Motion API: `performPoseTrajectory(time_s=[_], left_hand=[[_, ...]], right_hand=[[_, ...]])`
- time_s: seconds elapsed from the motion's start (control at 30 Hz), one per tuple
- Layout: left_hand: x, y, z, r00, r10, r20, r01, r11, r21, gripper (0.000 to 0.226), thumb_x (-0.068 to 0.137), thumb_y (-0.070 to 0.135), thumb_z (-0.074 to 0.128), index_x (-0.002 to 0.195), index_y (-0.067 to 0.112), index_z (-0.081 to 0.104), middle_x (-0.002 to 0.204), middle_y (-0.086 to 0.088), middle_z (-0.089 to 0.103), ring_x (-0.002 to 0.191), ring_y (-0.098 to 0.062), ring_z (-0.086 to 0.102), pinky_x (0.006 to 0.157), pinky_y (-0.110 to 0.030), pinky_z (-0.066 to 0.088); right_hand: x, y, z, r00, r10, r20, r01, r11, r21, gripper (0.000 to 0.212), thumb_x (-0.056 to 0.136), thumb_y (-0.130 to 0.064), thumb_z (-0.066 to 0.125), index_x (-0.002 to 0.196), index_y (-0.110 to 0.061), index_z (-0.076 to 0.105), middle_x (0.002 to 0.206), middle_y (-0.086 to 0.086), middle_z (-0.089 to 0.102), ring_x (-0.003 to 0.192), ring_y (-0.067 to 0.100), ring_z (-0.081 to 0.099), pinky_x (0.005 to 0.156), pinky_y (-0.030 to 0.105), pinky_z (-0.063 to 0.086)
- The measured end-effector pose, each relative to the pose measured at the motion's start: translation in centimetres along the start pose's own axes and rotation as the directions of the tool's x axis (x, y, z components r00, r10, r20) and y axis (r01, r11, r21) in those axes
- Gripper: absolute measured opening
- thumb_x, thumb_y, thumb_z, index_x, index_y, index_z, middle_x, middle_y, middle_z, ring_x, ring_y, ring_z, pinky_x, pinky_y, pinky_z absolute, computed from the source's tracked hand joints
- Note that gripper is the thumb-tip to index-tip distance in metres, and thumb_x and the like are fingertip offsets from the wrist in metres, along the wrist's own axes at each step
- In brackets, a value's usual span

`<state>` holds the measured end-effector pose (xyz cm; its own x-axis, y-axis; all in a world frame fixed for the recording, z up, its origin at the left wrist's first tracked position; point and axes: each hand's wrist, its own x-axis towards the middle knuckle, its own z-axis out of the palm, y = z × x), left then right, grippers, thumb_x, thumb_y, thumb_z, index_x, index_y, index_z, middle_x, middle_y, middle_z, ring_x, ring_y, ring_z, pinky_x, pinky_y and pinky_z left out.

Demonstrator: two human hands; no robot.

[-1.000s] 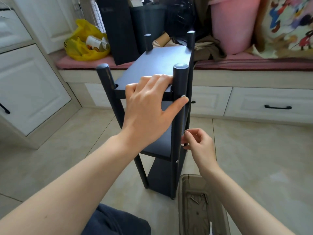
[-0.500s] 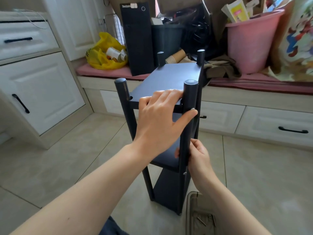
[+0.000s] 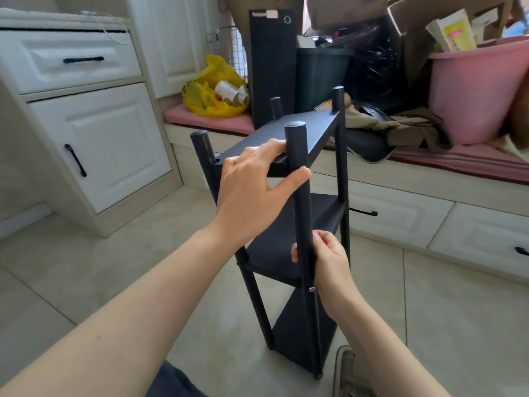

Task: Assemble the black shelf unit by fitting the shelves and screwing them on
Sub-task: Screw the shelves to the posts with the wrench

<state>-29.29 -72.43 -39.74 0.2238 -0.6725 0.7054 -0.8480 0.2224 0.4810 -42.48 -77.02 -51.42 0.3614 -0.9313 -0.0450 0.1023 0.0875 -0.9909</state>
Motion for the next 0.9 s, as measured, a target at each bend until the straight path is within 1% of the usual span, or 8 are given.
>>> performPoseTrajectory(time_s=[0.07,0.23,0.4,0.5,0.6,0.67,0.8,0.9], left_hand=[[0.3,-0.8,-0.6,0.999,-0.036,-0.001,0.036,0.999,-0.016,0.030,0.091,0.049,0.062,0.114,0.031,0.066,0.103,0.025,0.063,0.108,-0.005,0.061,0.106,-0.042,0.039],[0.8,-2.6,-1.7,0.993,-0.119,-0.014,0.119,0.992,0.032,0.027,0.094,0.047,0.066,0.115,0.032,0.064,0.109,0.021,0.067,0.113,-0.005,0.057,0.099,-0.027,0.026],[0.9,-4.6,-4.0,0.979,-0.204,-0.014,0.203,0.977,-0.059,0.023,0.092,0.049,0.063,0.112,0.036,0.062,0.105,0.023,0.065,0.114,-0.008,0.060,0.108,-0.049,0.040],[0.6,-6.1,-5.3,0.964,-0.264,-0.023,0.261,0.960,-0.104,0.017,0.092,0.048,0.061,0.107,0.040,0.058,0.110,0.017,0.068,0.116,-0.012,0.061,0.109,-0.053,0.039],[-0.1,-7.7,-6.6,0.946,-0.324,-0.031,0.317,0.938,-0.139,0.012,0.091,0.050,0.061,0.099,0.042,0.057,0.102,0.020,0.068,0.110,-0.009,0.064,0.108,-0.053,0.041],[-1.0,-9.0,-7.3,0.932,-0.361,-0.038,0.349,0.920,-0.181,0.009,0.094,0.045,0.064,0.098,0.041,0.058,0.097,0.023,0.069,0.103,0.000,0.064,0.104,-0.045,0.048],[-3.7,-11.4,-8.5,0.899,-0.432,-0.065,0.404,0.879,-0.252,0.008,0.096,0.039,0.067,0.102,0.036,0.062,0.099,0.026,0.070,0.099,0.009,0.064,0.083,-0.010,0.051],[-5.9,-13.1,-9.4,0.861,-0.504,-0.064,0.470,0.838,-0.276,0.011,0.094,0.040,0.068,0.105,0.038,0.065,0.101,0.027,0.071,0.102,0.009,0.064,0.079,-0.004,0.048]], right_hand=[[0.7,-0.1,0.8,1.000,0.006,0.007,-0.006,1.000,-0.010,0.022,0.106,-0.024,0.041,0.107,-0.007,0.055,0.067,0.003,0.068,0.062,0.011,0.060,0.072,0.033,0.045],[2.6,-0.5,2.5,0.999,0.008,0.044,-0.004,0.996,-0.094,0.019,0.105,-0.024,0.039,0.107,-0.009,0.052,0.064,0.003,0.067,0.055,0.008,0.058,0.060,0.028,0.043],[4.0,-1.1,4.8,0.989,-0.009,0.151,0.029,0.991,-0.133,0.019,0.106,-0.025,0.037,0.107,-0.010,0.049,0.066,0.005,0.068,0.055,0.014,0.058,0.054,0.022,0.045],[4.4,-1.1,6.5,0.979,-0.009,0.205,0.036,0.991,-0.128,0.019,0.106,-0.023,0.037,0.108,-0.008,0.047,0.064,0.005,0.067,0.052,0.014,0.055,0.052,0.021,0.045],[4.5,-0.7,7.7,0.969,-0.008,0.249,0.040,0.992,-0.124,0.018,0.106,-0.023,0.037,0.109,-0.009,0.048,0.064,0.003,0.066,0.052,0.012,0.054,0.051,0.018,0.045],[4.5,-0.4,8.5,0.963,-0.008,0.271,0.045,0.990,-0.131,0.018,0.106,-0.023,0.037,0.109,-0.010,0.048,0.064,0.002,0.066,0.053,0.010,0.055,0.051,0.017,0.046],[4.2,0.4,9.7,0.957,0.004,0.288,0.061,0.974,-0.217,0.017,0.107,-0.025,0.037,0.109,-0.014,0.049,0.069,0.004,0.068,0.054,0.009,0.059,0.053,0.017,0.048],[3.8,1.2,10.4,0.952,0.021,0.305,0.069,0.957,-0.282,0.015,0.107,-0.025,0.040,0.110,-0.014,0.050,0.078,0.008,0.069,0.054,0.005,0.063,0.052,0.014,0.048]])
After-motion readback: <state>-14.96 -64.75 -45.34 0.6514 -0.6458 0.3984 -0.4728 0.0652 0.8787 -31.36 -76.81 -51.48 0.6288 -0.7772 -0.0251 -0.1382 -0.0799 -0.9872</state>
